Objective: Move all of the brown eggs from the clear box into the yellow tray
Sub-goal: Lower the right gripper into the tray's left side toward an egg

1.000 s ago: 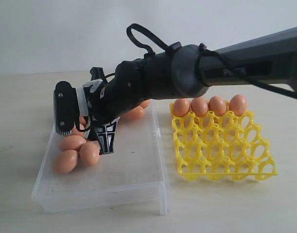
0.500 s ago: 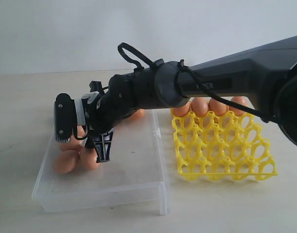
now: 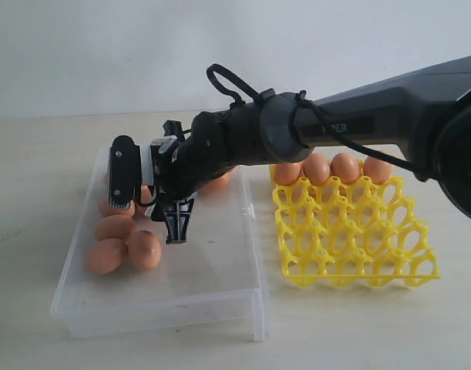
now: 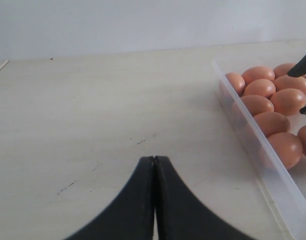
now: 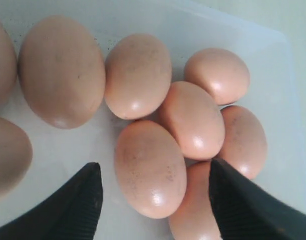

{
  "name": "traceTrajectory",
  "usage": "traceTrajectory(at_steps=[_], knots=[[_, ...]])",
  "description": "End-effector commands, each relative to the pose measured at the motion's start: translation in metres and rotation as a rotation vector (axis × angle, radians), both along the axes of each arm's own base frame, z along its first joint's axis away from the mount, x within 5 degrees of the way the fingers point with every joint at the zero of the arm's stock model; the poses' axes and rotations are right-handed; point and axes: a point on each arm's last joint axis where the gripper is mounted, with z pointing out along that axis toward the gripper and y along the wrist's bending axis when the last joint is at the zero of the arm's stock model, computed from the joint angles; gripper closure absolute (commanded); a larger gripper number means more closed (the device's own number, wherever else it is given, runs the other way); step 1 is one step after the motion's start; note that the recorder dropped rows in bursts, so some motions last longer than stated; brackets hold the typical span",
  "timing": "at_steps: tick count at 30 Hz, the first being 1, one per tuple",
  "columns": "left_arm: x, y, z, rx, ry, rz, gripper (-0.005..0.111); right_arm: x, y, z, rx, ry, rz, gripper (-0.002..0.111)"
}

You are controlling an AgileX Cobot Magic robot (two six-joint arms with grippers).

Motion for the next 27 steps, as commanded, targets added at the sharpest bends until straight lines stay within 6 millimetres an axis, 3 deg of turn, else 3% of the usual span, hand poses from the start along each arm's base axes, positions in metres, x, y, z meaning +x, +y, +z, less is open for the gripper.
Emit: traceTrajectory(at_steps=[1,13,17,19,21,27], knots=[[0.0,0.0,0.002,0.003,-0.004,0.003,0.107,0.003,0.0,-0.003,0.006,-0.004,-0.009,0.049],[0.0,0.0,0.002,0.003,-0.004,0.003,0.107,0.009,0.007,-0.013,0.064,0.033,-0.077,0.068],[0.0,0.0,0.002,0.003,-0.004,0.003,0.107,0.009,0.013,-0.014,0.059,0.11,-0.095,0.082],[0.0,0.0,0.002,0.003,-0.004,0.003,0.107,0.004,0.011,-0.017,0.017,0.173,-0.081,0.076],[0.0,0.0,0.002,0.003,-0.004,0.003,0.107,0.001,0.01,-0.019,-0.005,0.202,-0.074,0.063],[0.0,0.0,0.002,0.003,-0.004,0.003,0.107,0.006,0.012,-0.016,0.034,0.15,-0.087,0.044]])
